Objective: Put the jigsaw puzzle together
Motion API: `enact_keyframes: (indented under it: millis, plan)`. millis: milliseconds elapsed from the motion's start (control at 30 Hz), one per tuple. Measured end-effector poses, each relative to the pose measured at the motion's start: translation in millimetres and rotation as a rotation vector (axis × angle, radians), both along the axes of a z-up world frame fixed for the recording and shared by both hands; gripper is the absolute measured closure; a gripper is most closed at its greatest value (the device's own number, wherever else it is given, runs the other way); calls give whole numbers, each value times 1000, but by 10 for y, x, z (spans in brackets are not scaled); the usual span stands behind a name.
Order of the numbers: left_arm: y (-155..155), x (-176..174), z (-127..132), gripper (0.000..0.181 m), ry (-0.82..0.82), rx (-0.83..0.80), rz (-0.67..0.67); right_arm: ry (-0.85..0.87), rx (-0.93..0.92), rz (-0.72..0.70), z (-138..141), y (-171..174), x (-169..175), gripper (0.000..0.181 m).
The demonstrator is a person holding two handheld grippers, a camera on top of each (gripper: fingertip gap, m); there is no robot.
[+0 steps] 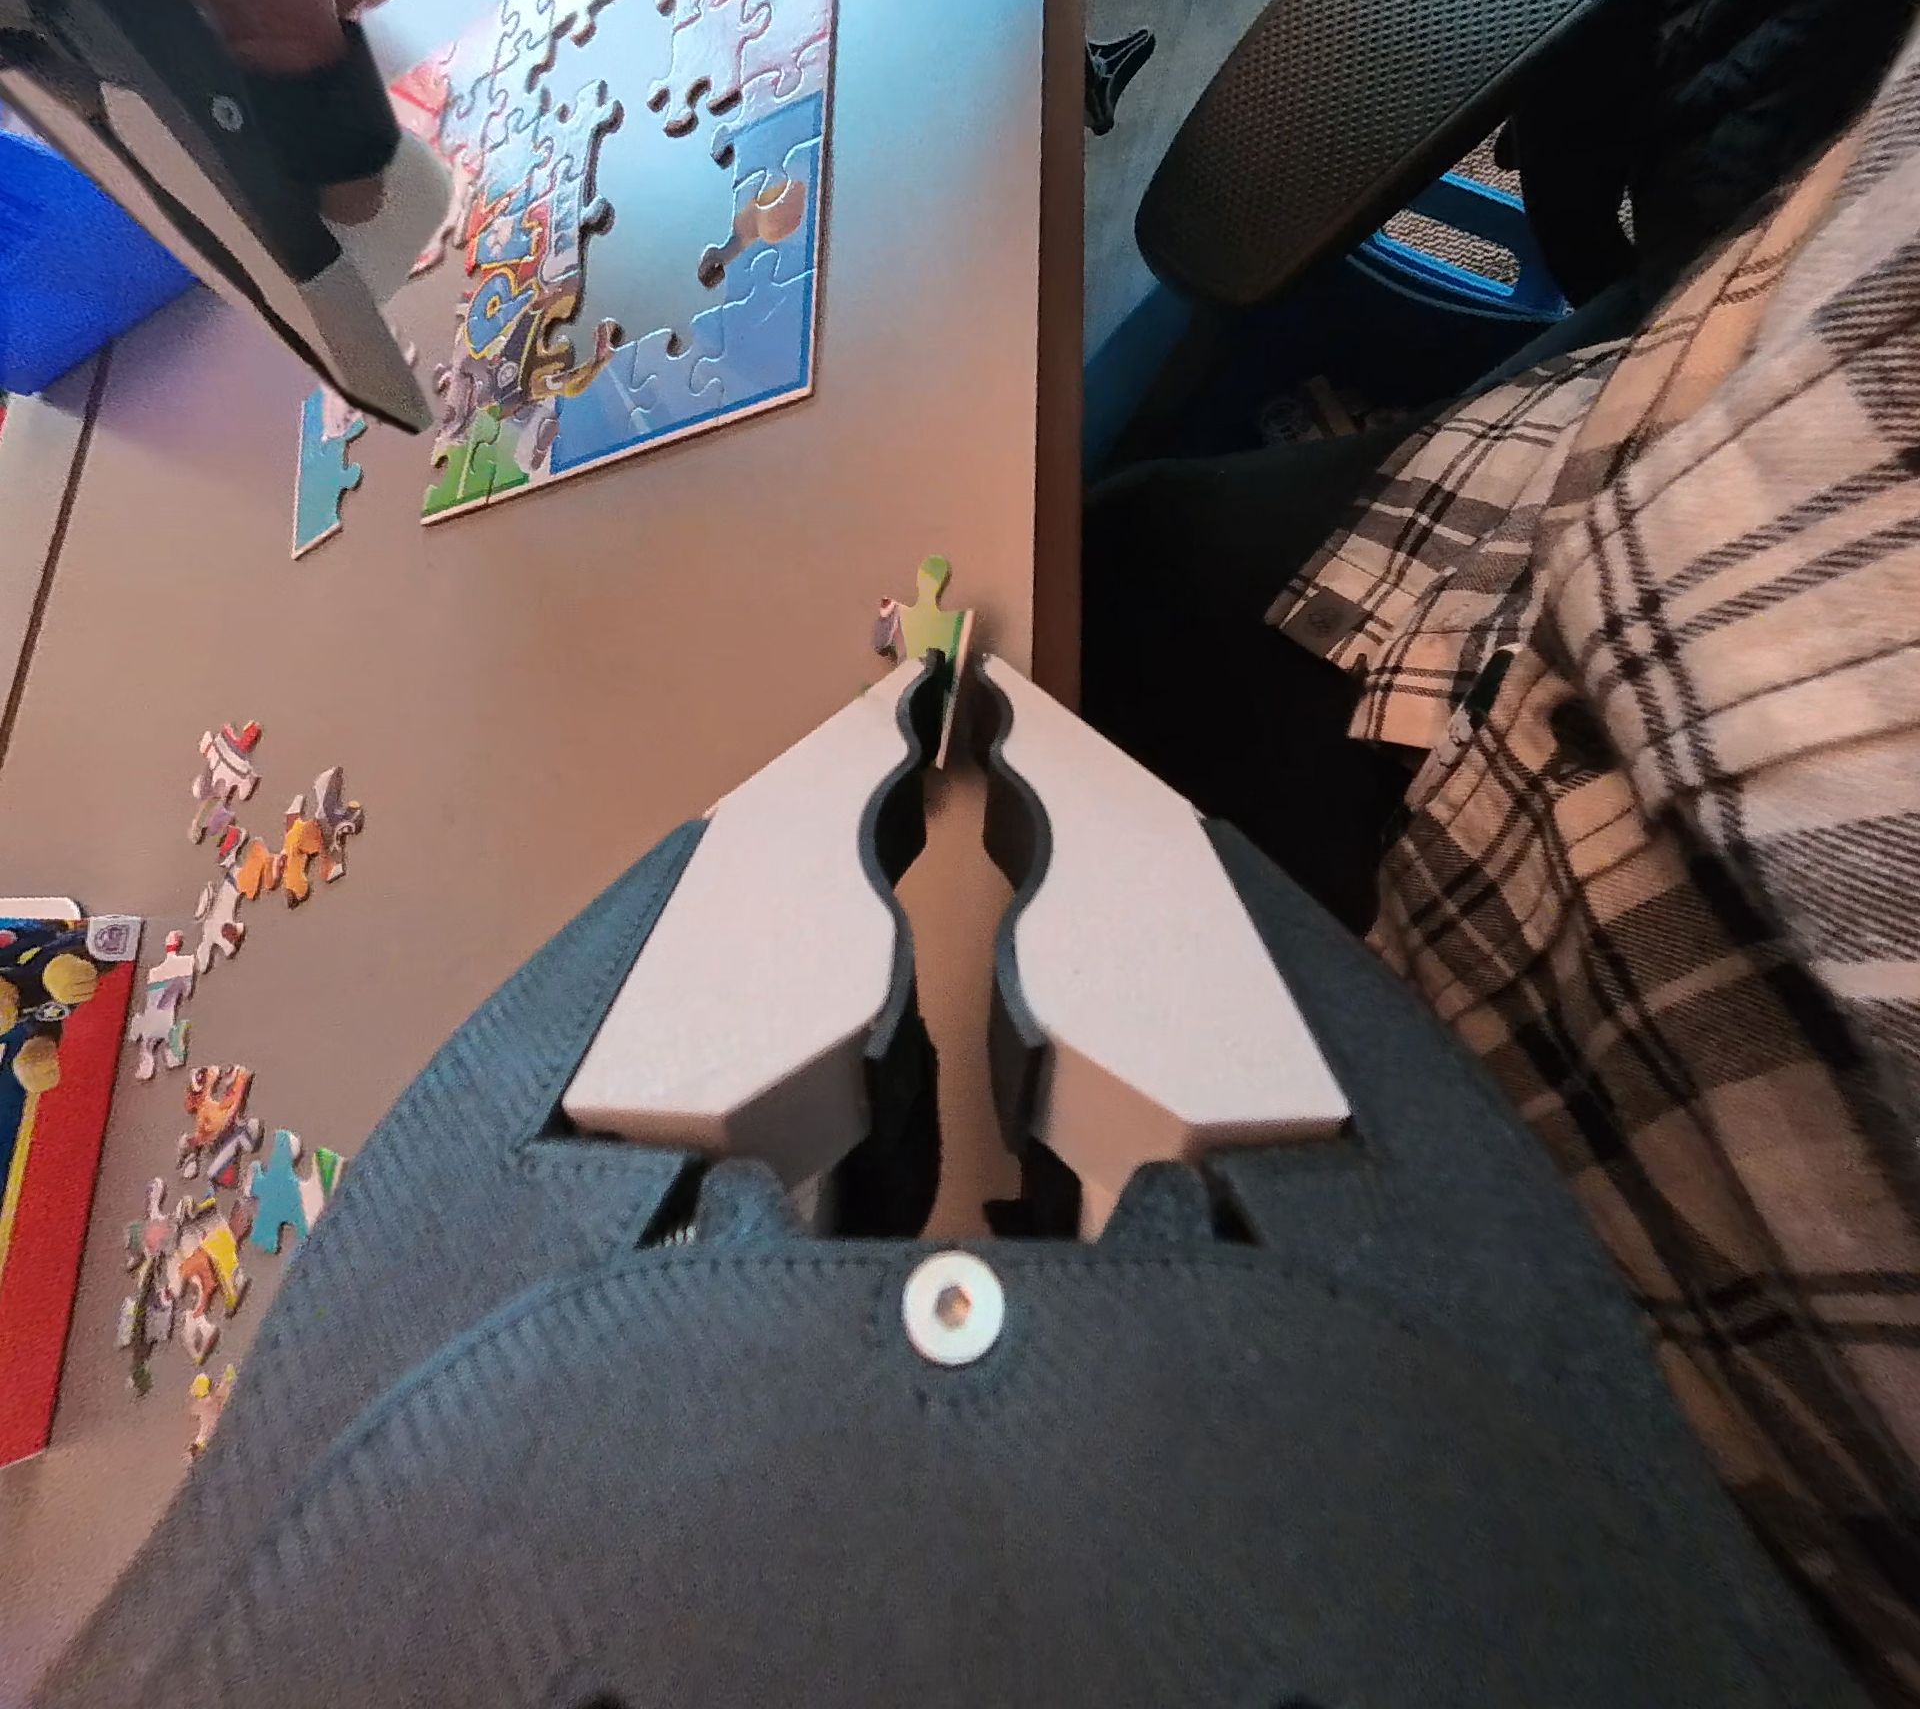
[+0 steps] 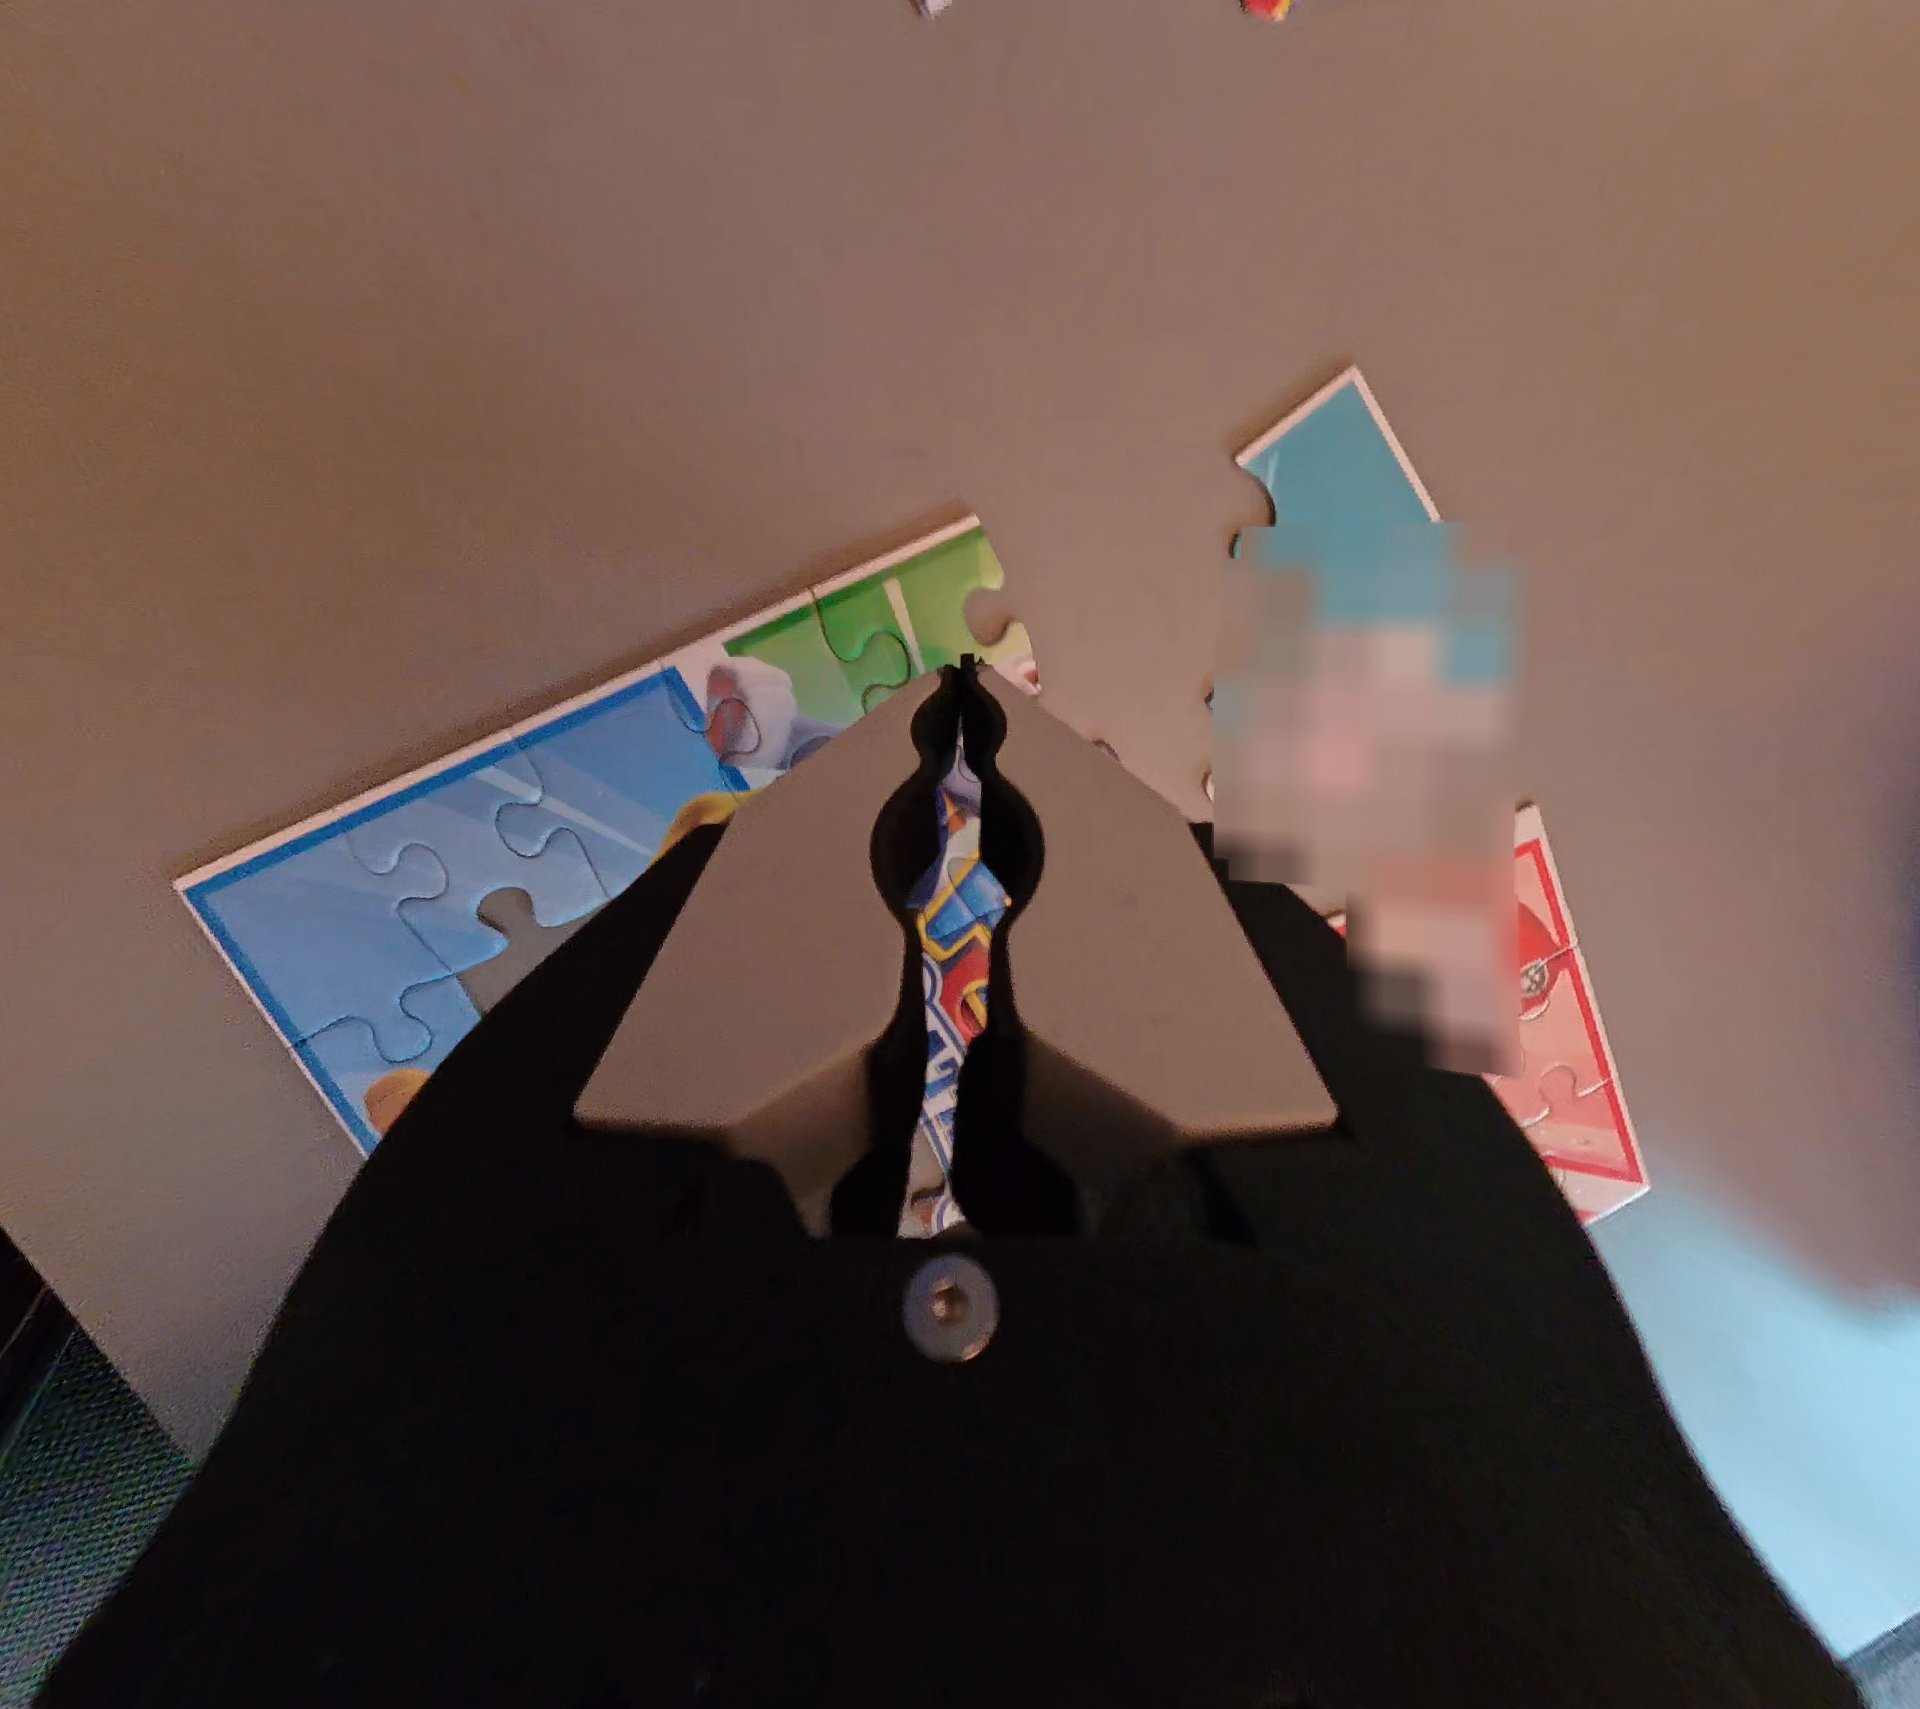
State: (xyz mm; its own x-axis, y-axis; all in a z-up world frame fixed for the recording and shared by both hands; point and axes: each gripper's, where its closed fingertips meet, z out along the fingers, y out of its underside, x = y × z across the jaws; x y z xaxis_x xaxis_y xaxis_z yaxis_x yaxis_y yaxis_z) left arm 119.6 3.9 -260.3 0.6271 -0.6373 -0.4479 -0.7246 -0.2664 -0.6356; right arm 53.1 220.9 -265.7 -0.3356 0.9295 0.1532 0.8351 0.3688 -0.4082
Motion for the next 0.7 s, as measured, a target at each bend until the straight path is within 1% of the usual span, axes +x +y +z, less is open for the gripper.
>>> enact_keyframes:
  millis: [33, 133, 200, 233, 333, 367, 433, 500, 600, 633, 700]
  plan:
    - [-1, 7, 15, 179, -6, 3, -5, -2, 17, 12, 0, -6, -13, 181]
    - [6, 20, 83, 179, -26, 17, -17, -56, 14, 22, -118, -27, 3, 181]
    - [16, 12, 134, 180, -45, 28, -20, -47, 29, 8, -66, 5, 18, 181]
    - [24, 8, 160, 181, -58, 31, -22, -10, 22, 16, 4, -28, 7, 181]
    - [76, 5, 248, 181, -105, 41, -31, 112, -44, 53, 258, -252, 29, 181]
    - [99, 15, 299, 181, -144, 44, -39, 153, -68, 69, 342, -335, 53, 181]
    - [171, -19, 390, 181, -208, 46, -44, 241, -160, 124, 521, -574, 103, 181]
    - [266, -70, 516, 181, -280, 60, -50, 299, -242, 212, 649, -864, 190, 175]
    - [434, -169, 677, 181, -379, 78, -65, 337, -339, 336, 722, -1266, 339, 165]
    - [482, -193, 734, 181, -403, 85, -72, 342, -352, 358, 718, -1332, 376, 158]
    - [579, -234, 824, 181, -430, 99, -87, 363, -367, 374, 736, -1356, 411, 154]
